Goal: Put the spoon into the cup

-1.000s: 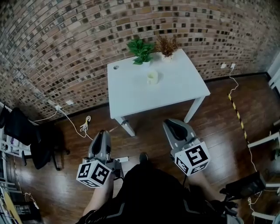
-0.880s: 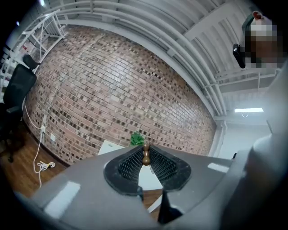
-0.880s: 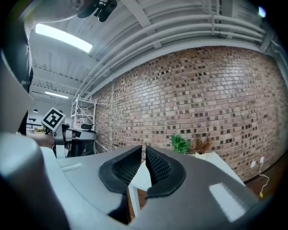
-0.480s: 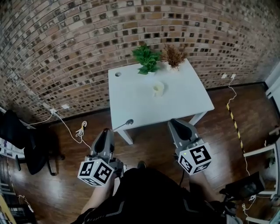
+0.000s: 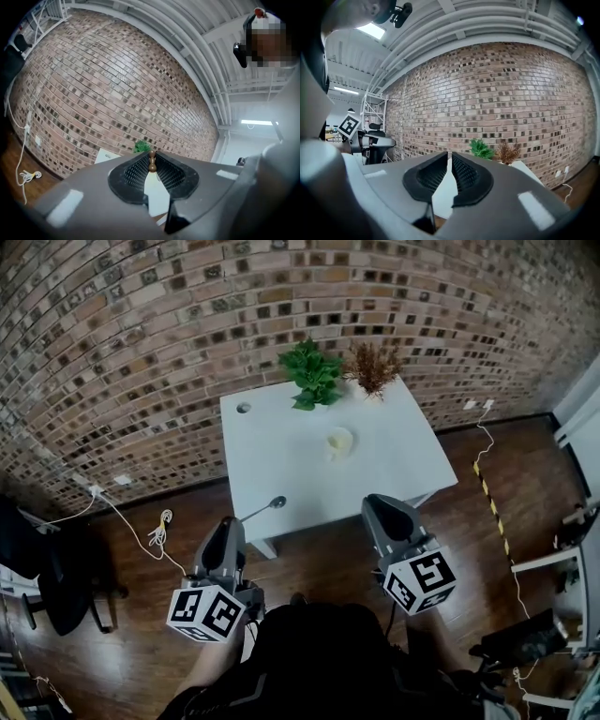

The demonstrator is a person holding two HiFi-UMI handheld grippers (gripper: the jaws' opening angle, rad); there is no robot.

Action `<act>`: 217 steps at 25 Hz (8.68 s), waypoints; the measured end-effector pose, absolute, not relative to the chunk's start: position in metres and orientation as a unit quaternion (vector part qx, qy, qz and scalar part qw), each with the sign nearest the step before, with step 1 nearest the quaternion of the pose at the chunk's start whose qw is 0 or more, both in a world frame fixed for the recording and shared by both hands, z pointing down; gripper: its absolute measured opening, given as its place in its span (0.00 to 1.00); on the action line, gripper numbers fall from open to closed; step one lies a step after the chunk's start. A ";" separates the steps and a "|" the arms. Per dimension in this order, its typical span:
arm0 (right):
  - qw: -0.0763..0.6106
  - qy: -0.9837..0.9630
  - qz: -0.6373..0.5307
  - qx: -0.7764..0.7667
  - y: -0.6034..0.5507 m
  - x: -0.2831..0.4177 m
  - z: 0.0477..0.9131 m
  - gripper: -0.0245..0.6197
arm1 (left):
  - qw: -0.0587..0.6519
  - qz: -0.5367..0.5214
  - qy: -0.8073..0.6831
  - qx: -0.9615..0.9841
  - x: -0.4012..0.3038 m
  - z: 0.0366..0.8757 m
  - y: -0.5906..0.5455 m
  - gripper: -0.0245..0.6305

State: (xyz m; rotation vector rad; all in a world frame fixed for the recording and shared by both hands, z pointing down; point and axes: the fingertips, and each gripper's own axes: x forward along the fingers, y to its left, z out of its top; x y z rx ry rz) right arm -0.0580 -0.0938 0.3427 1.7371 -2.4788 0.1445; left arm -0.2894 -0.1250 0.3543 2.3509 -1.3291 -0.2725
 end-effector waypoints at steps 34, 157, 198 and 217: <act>0.050 -0.871 0.067 0.485 -0.260 0.085 0.357 0.09 | 0.202 -0.079 -0.548 0.808 -0.131 0.349 -0.243 0.10; 0.216 -0.841 0.229 0.441 -0.390 0.094 0.620 0.09 | 0.377 0.155 -0.512 0.756 -0.021 0.611 -0.393 0.10; 0.087 -0.887 0.182 0.417 -0.343 0.157 0.496 0.09 | 0.222 0.059 -0.565 0.793 -0.044 0.475 -0.289 0.04; 0.092 -0.873 0.149 0.456 -0.210 0.102 0.448 0.09 | 0.185 0.003 -0.514 0.838 -0.094 0.437 -0.165 0.04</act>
